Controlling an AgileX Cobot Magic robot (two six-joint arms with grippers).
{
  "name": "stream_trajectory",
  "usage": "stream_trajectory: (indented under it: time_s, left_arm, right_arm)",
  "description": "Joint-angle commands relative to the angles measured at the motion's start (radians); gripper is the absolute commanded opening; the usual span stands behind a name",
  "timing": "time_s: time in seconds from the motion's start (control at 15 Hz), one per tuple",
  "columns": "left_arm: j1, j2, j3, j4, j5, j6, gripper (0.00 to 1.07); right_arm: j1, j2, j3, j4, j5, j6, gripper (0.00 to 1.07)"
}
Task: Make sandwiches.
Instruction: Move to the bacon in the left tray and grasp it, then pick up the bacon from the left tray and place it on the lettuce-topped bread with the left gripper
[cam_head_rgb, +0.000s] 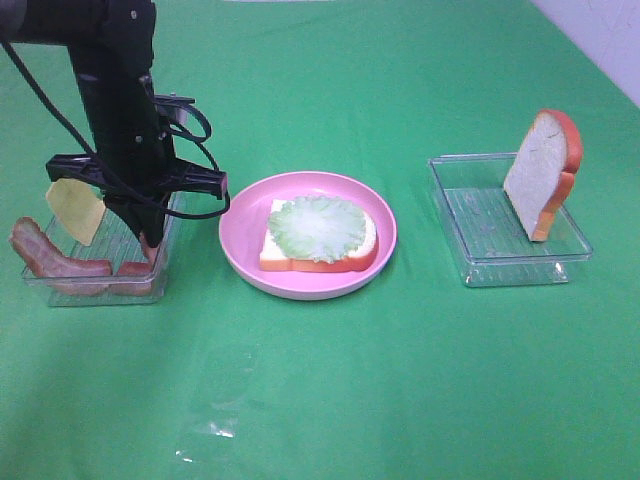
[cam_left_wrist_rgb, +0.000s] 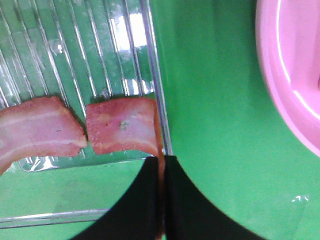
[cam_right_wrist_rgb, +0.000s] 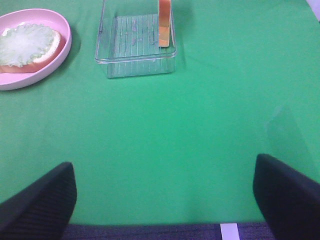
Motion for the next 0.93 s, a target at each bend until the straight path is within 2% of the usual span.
stream_trajectory:
  time_s: [0.07,0.2,0.47,0.67,0.73,0.93]
  left_arm:
    - [-0.002,-0.003,0.005,-0.009,0.0,0.002,0.0]
    - [-0.002,-0.013,0.005,-0.01,0.008,0.008,0.0]
    - [-0.002,-0.12,0.005,-0.06,0.06,0.08,0.0]
    - [-0.002,-0.221,0.004,-0.223,0.053,0.17,0.0]
    - [-0.002,-0.243,-0.015,-0.309,0.059,0.227,0.0]
    - [-0.007,-0.219,-0.105,-0.503,0.022,0.336,0.0]
  right_arm:
    - [-0.002,-0.028,0.002,0.0,-0.011,-0.011,0.92]
    - [-0.002,-0.028,0.002,0.0,-0.011,-0.011,0.92]
    - [-0.002,-0.028,0.002,0.0,-0.011,-0.011,0.92]
    - [-0.002,-0.028,0.002,0.0,-0.011,-0.011,0.92]
    - [-0.002,-0.028,0.002,0.0,-0.011,-0.011,0.92]
    - [-0.002,-0.028,0.002,0.0,-0.011,-0.011,0.92]
